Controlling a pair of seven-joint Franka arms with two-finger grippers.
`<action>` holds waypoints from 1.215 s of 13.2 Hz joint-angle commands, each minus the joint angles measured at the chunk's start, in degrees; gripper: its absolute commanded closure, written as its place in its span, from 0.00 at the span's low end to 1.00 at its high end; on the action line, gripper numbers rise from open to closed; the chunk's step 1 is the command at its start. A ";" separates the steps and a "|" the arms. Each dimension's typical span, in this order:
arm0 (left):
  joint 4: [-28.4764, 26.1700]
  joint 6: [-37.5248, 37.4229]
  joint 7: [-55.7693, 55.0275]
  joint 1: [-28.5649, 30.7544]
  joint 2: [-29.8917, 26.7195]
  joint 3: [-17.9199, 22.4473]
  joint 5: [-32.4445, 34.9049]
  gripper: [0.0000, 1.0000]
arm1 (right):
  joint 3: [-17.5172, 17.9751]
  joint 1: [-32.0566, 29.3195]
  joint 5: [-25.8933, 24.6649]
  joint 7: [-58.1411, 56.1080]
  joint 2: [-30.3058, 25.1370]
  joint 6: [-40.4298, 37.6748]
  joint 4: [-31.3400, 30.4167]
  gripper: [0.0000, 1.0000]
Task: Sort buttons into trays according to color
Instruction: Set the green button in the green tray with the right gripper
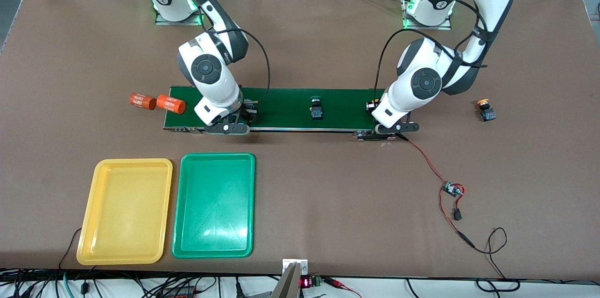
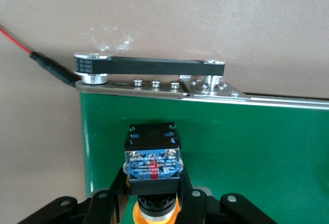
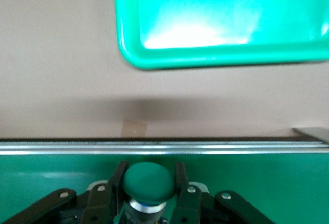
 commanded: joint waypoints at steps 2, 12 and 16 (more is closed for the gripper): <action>1.26 -0.82 0.87 -0.43 -0.84 0.25 -1.38 0.00 | -2.06 -0.02 0.30 -3.45 -0.56 -9.60 9.46 1.00; 1.17 -3.02 5.85 21.95 -6.66 0.95 4.30 0.00 | -7.34 -4.94 1.80 -22.18 11.47 -4.01 23.63 0.98; 1.00 -2.76 18.59 32.24 -4.72 1.04 8.81 0.00 | -7.43 -4.86 -0.04 -24.03 16.14 0.85 23.29 0.81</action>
